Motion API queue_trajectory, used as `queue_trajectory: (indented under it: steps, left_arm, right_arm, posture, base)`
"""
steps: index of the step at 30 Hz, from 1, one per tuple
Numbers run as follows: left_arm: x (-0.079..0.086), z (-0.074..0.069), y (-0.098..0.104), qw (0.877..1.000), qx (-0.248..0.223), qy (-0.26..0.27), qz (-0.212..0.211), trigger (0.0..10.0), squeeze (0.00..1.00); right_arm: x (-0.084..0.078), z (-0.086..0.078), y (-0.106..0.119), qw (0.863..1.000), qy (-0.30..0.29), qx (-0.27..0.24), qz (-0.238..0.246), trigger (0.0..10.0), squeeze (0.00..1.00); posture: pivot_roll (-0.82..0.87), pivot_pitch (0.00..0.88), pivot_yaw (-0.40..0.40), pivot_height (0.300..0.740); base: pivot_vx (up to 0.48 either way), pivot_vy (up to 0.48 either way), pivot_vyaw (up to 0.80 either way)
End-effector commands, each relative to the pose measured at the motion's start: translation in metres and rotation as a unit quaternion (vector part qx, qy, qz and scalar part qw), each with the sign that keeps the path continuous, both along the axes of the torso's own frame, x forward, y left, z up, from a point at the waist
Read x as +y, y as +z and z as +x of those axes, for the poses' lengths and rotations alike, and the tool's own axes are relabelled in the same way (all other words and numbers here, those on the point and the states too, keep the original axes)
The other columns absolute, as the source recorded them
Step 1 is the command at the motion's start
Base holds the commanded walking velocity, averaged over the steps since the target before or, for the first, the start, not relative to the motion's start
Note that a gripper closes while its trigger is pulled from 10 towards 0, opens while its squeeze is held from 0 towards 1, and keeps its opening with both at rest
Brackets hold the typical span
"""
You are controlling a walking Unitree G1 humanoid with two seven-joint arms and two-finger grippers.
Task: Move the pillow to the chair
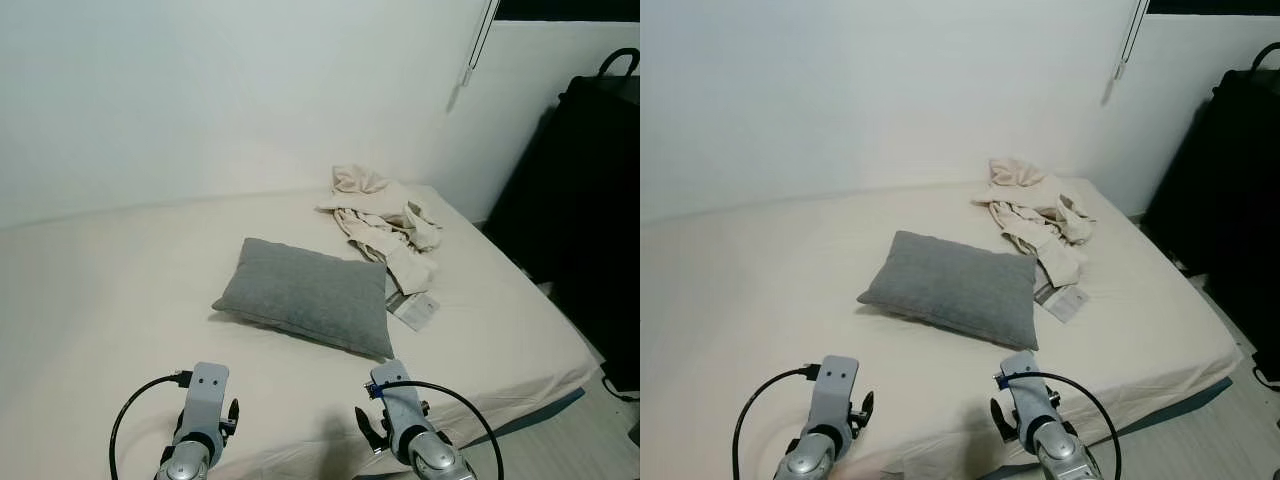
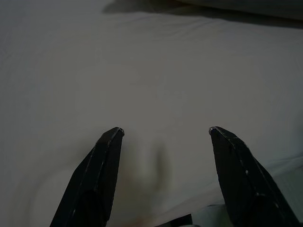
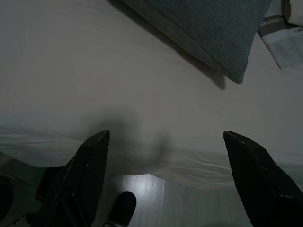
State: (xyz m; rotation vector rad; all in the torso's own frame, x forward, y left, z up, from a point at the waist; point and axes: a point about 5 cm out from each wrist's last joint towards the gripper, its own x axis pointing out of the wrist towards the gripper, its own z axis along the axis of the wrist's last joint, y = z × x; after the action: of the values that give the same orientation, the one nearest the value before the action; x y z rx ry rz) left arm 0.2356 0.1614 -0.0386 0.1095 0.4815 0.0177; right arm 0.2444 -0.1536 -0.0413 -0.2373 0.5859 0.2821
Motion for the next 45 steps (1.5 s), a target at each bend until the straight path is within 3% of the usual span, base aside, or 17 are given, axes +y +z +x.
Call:
queue_trajectory:
  steps: [1, 45]
  left_arm:
    - [-0.0008, -0.0015, -0.0026, 1.000, 0.011, -0.001, -0.005, 10.0, 0.00]
    - [0.0029, -0.0036, -0.0041, 1.000, 0.015, 0.007, -0.010, 10.0, 0.00]
  right_arm:
    - [-0.0025, 0.0020, 0.0015, 1.000, -0.009, -0.002, 0.005, 10.0, 0.00]
    - [-0.0043, 0.0012, 0.0008, 1.000, -0.024, -0.002, 0.007, 10.0, 0.00]
  posture:
    - [0.05, 0.021, -0.053, 0.740]
    - [0.06, 0.040, -0.040, 0.740]
  base:
    - [0.000, 0.000, 0.00]
    - [0.000, 0.000, 0.00]
